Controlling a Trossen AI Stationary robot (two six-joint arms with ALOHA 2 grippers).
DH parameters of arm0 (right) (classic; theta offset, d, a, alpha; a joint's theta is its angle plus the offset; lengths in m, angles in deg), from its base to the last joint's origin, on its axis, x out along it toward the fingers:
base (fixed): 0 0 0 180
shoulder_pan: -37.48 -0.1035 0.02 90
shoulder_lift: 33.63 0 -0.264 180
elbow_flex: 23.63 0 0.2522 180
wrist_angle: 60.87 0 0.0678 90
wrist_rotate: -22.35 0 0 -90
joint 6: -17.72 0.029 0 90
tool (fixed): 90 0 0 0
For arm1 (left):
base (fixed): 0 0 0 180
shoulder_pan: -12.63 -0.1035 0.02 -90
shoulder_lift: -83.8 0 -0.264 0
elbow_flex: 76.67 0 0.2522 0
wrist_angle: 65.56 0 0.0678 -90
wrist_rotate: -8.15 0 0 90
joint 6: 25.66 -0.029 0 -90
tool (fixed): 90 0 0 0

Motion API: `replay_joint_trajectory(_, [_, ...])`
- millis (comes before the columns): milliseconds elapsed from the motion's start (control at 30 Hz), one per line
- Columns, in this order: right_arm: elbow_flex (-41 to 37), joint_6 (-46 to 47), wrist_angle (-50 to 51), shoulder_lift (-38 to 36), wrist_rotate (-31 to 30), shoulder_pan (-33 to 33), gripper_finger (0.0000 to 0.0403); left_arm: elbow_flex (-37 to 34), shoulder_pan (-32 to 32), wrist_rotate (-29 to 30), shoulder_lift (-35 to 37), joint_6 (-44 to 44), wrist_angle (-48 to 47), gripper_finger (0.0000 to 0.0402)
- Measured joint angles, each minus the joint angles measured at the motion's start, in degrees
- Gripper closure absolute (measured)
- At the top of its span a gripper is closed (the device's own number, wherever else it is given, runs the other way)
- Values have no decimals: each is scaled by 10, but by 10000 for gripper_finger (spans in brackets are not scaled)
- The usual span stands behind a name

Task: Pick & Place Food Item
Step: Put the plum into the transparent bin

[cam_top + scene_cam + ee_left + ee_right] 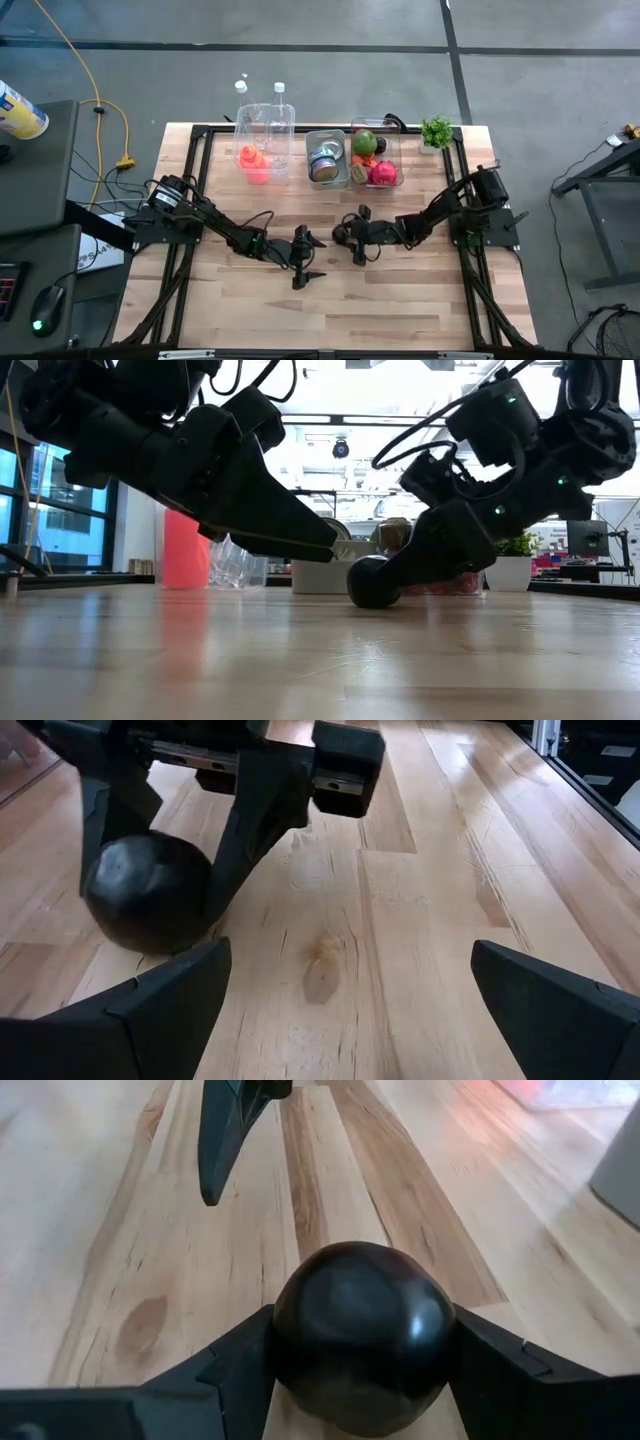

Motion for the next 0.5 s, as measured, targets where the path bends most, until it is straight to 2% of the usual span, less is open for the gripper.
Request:
replay_joint_trajectory(67, [0,23,26,-15,-14,-7,177,0,0,0,0,0,0,2])
replay_joint_trajectory(200, [-1,71,143,-80,-35,-8,177,0,0,0,0,0,-3,2])
replay_joint_trajectory(367, [-1,89,290,-206,-137,-25,177,0,0,0,0,-1,-6,2])
replay_joint_trajectory(500, [-1,143,389,-320,-207,-26,177,0,0,0,0,-3,-7,2])
